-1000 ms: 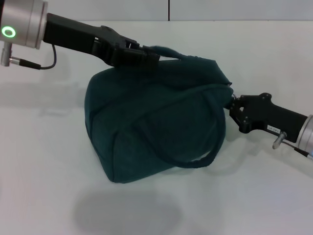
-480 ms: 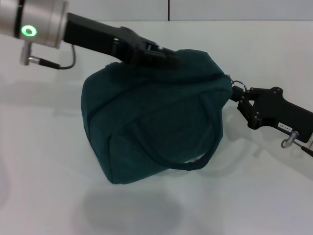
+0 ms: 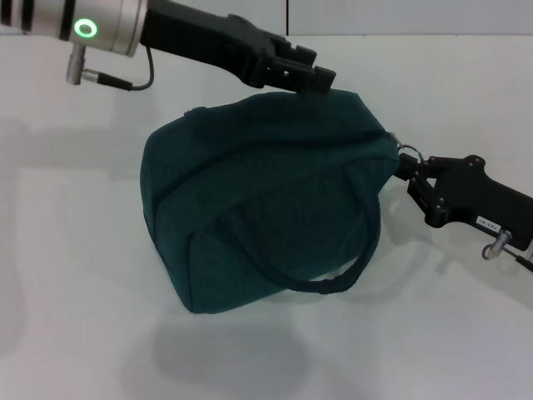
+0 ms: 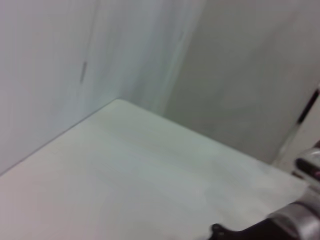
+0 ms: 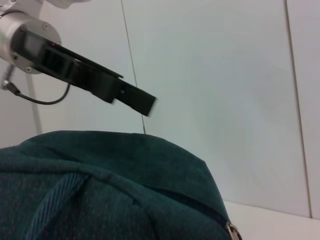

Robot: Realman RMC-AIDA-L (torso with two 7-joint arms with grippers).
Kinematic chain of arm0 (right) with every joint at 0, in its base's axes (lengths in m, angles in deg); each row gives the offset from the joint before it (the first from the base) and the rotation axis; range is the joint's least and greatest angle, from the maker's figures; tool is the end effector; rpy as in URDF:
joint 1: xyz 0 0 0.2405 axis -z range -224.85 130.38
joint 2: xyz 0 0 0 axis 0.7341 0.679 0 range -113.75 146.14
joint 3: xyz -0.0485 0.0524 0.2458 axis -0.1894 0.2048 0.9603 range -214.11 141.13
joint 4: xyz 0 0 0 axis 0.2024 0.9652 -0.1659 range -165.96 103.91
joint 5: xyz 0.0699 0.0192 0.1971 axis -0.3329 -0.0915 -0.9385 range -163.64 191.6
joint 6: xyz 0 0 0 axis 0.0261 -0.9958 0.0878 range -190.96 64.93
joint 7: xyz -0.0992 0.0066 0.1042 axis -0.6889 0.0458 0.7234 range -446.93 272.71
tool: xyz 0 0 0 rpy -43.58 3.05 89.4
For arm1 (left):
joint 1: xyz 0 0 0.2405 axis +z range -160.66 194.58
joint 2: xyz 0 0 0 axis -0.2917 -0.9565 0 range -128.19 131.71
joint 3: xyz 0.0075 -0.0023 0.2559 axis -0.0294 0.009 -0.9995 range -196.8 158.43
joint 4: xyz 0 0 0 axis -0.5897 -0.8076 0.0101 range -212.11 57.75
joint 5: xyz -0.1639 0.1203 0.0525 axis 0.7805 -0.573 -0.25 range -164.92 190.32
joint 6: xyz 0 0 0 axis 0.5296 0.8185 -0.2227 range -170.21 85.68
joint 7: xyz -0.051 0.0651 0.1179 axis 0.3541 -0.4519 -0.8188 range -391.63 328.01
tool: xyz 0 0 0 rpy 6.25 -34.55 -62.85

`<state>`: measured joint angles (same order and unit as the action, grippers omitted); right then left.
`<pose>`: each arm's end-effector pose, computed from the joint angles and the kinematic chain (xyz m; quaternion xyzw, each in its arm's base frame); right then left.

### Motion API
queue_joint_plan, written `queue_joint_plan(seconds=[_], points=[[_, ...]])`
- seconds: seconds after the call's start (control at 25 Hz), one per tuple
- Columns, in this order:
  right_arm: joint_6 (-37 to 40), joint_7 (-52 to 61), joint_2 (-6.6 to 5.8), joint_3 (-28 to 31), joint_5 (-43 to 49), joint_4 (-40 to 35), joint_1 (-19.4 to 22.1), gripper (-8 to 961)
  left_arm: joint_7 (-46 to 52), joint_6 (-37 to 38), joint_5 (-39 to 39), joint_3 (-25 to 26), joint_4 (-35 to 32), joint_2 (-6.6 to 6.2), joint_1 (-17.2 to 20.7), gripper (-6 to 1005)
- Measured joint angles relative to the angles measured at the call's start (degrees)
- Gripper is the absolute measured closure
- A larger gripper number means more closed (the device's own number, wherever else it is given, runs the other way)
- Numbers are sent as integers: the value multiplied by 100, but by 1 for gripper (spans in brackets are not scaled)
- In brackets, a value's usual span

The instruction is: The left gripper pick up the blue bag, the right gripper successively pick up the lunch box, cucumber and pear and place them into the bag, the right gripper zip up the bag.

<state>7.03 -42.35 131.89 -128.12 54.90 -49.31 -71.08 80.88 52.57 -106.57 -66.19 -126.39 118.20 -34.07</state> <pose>0.2791 0.3156 -0.0477 -0.8804 0.1846 0.3312 0.2847 -0.1157 0.3995 0.0268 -0.9621 -0.2133 -0.1690 0.0171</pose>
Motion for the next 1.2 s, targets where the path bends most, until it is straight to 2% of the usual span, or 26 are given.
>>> queue_joint_plan(seconds=[0.04,0.28,0.92,1.2], points=[[1,-1,1,-2,0,2,1,912,0,-61,-18,-41,-9,0,-2,562],[37,-3,4,0,-10,18,26,911,183,-551,-442,-737,44,-15,-149,347],[97,-3,1,76,-41,13,56,909,375,-433,-560,-837,2,-26,-213,440],[120,-15,-2,295,-40,3,71,908,380,-388,-552,-800,-1,-77,-167,715]])
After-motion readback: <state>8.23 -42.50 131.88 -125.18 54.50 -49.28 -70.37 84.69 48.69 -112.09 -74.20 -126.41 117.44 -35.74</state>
